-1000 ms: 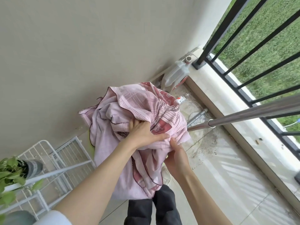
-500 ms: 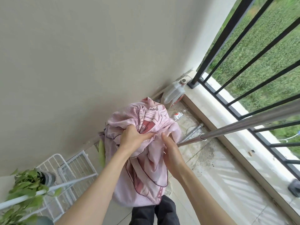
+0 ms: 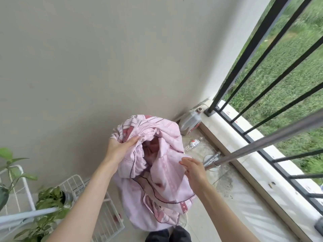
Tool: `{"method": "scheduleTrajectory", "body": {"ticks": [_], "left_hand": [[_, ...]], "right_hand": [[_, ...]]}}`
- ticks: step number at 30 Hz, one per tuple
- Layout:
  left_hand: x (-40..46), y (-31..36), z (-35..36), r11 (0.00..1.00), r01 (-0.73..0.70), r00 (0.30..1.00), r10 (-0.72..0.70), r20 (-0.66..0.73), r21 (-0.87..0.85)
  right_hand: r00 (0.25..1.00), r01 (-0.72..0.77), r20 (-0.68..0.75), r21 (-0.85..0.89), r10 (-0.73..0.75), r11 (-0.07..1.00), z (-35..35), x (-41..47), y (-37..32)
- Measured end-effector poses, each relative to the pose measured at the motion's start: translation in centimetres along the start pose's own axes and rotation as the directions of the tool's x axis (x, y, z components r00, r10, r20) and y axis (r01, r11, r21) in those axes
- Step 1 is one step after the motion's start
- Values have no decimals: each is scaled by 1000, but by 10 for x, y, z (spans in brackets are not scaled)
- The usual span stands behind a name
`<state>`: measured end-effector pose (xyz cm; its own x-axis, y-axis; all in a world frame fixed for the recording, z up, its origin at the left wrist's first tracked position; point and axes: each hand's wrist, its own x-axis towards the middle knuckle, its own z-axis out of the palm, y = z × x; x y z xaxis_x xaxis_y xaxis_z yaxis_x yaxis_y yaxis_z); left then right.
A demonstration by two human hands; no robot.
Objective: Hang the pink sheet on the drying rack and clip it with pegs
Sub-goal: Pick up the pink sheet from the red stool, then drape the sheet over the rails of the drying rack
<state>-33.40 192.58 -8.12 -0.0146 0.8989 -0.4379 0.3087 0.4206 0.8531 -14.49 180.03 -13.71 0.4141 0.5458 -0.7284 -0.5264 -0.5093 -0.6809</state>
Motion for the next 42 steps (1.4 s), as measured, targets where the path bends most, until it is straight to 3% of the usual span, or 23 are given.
{"method": "scheduleTrajectory", "body": {"ticks": [4,6,8,10,11,13,17,20,23,28,32,35,37,39,42], "left_hand": [[-2,-28,-5,992,89,996,-91,13,91],[-7,-40,-3,985,115,992,-121,43,132],[-9,-45,-2,983,120,989,-131,70,142],[-8,-44,-2,984,119,989,-129,70,130],[-7,-40,-2,989,115,990,-122,70,97],[-6,-27,1,994,113,990,-114,87,8],[-15,8,4,991,115,972,-98,216,-68],[-26,39,3,987,119,944,-78,320,-110],[-37,74,-5,992,90,910,-45,412,-91],[-58,142,-21,980,-166,769,59,637,111],[-76,201,-26,882,-425,669,153,727,205],[-93,251,-27,798,-569,592,232,772,197],[-105,284,-23,727,-664,594,370,715,175],[-120,314,-14,662,-741,597,569,566,115],[-144,349,2,588,-809,539,754,376,-20]], "right_hand": [[936,-285,-101,344,337,895,-17,6,37],[912,-318,-127,384,390,867,-27,6,53],[913,-304,-193,268,360,914,-35,3,61],[947,-226,-249,-67,203,972,-34,1,59],[975,-149,-196,-199,110,969,-29,-2,55],[999,8,37,-285,3,958,-8,-12,36],[901,237,426,-314,-87,919,43,-32,2],[835,368,522,-298,-173,881,64,-48,-17],[810,424,530,-233,-252,875,66,-61,-45],[819,485,432,-171,-377,858,49,-86,-109],[830,450,374,-10,-413,893,34,-112,-164],[775,514,377,93,-508,853,22,-142,-211],[723,586,368,123,-585,801,15,-163,-242],[675,645,355,143,-647,751,8,-183,-271],[589,725,357,164,-725,669,-2,-216,-314]]}}
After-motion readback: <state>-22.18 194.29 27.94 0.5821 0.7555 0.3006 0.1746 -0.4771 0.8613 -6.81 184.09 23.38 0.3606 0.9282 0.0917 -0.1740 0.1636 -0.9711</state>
